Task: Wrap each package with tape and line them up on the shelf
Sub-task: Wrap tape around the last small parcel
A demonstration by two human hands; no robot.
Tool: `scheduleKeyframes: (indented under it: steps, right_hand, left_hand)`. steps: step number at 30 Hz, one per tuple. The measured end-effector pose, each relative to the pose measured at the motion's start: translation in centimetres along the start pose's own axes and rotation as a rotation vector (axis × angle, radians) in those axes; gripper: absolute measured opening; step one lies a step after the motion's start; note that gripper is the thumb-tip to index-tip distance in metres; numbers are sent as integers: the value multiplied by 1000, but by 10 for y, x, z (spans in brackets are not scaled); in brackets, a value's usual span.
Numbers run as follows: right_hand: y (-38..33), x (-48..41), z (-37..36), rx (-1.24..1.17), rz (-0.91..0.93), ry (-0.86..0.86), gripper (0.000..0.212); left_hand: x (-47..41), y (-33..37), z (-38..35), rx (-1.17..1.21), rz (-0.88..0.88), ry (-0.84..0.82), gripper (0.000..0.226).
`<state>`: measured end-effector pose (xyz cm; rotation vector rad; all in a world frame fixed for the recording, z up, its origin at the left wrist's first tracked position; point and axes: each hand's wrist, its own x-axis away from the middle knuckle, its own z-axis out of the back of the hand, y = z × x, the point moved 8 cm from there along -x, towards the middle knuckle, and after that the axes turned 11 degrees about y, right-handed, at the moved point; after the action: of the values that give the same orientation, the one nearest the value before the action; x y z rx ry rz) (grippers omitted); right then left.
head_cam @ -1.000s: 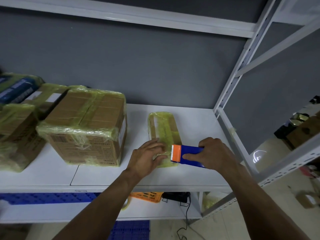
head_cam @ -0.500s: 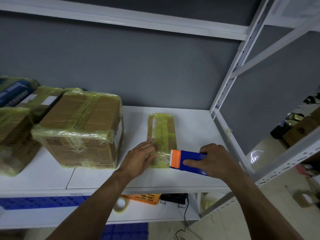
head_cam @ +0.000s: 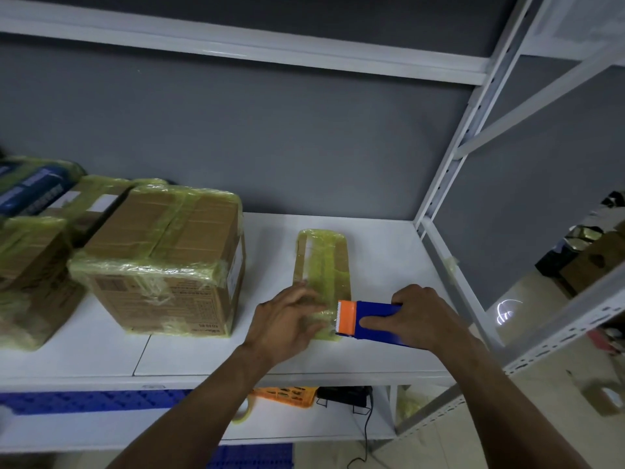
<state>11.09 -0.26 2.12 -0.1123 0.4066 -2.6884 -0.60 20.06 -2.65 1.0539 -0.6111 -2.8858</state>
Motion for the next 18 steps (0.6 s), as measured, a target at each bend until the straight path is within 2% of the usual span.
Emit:
scheduleKeyframes:
  steps: [4,7,14,18]
  right_hand:
    - [5,3,-5,-1,-10,-18,59]
    - [6,9,-9,-41,-15,-7,58]
    - [-1,21,-3,-142,-6,20,53]
    - [1,26,3,-143,-6,24,53]
  left_hand:
    - [-2,14,-6,-17,-52,45,26]
    - [6,19,-4,-8,-68,79,31]
    - [1,13,10,13,-136,79,26]
    - [3,3,15,43,-112,81,26]
